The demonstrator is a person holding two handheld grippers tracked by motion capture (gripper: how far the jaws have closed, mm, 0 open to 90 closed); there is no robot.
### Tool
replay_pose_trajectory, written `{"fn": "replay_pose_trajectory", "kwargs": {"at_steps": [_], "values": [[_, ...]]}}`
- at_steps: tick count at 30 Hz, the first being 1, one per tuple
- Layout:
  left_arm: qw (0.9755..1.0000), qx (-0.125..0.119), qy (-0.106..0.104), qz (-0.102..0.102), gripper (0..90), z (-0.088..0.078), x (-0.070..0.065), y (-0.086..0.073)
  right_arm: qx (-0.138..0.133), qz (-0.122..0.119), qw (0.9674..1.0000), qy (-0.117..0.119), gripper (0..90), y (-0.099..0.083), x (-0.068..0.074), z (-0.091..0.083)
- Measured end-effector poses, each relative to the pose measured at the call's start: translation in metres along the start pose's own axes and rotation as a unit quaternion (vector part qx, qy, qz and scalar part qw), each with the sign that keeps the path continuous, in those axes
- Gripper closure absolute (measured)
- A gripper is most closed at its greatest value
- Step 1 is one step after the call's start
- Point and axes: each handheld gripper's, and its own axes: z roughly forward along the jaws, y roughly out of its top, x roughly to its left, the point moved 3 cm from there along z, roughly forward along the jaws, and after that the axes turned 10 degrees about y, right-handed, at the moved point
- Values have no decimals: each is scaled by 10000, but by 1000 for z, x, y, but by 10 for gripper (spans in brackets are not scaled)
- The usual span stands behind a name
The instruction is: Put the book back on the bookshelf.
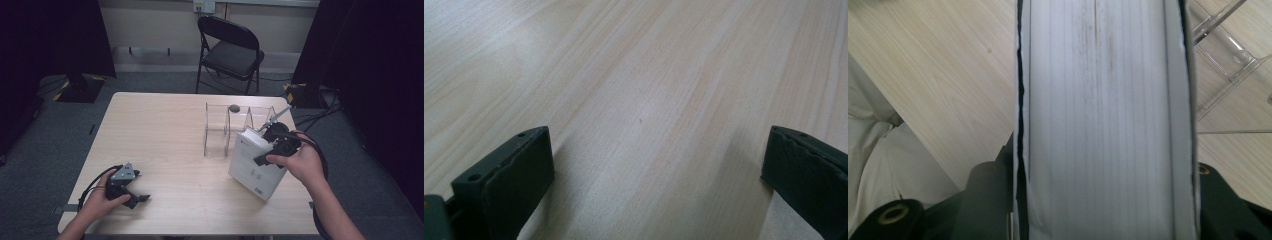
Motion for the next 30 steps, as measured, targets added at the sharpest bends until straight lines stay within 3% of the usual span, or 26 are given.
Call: {"fn": "replay_pose_trajectory", "kwargs": {"at_steps": [30], "values": [[10000,11,-4,18,0,0,0,0,-33,283,9995,-94,523,-21,-13,-15]]}}
